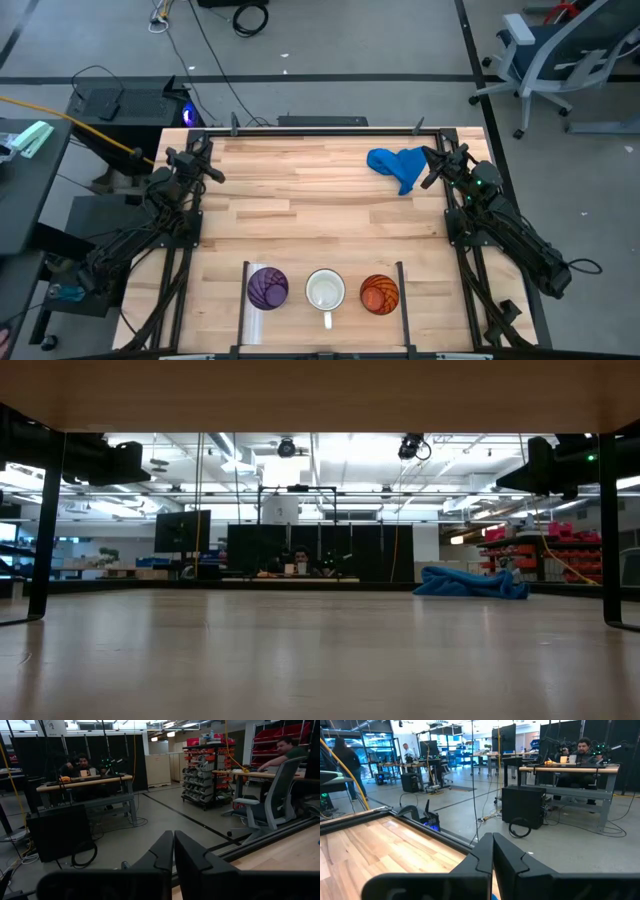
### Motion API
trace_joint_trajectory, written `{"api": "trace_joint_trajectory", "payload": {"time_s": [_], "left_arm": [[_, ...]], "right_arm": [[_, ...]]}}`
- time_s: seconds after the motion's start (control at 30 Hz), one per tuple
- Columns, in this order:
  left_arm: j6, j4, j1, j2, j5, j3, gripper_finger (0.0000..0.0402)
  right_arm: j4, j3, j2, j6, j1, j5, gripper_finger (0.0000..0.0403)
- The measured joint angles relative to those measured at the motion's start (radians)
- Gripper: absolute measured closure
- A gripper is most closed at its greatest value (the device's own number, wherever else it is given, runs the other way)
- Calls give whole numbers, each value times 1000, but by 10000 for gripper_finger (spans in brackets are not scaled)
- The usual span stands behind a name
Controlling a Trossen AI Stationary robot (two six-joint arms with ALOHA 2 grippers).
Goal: Stack small to large cups/mugs on shelf
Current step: Return to Home Position
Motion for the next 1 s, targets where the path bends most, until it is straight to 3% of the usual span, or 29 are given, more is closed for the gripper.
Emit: {"api": "trace_joint_trajectory", "payload": {"time_s": [1.0], "left_arm": [[0, 0, 0, 0, 0, 0, 379]], "right_arm": [[0, 0, 0, 0, 0, 0, 386]]}}
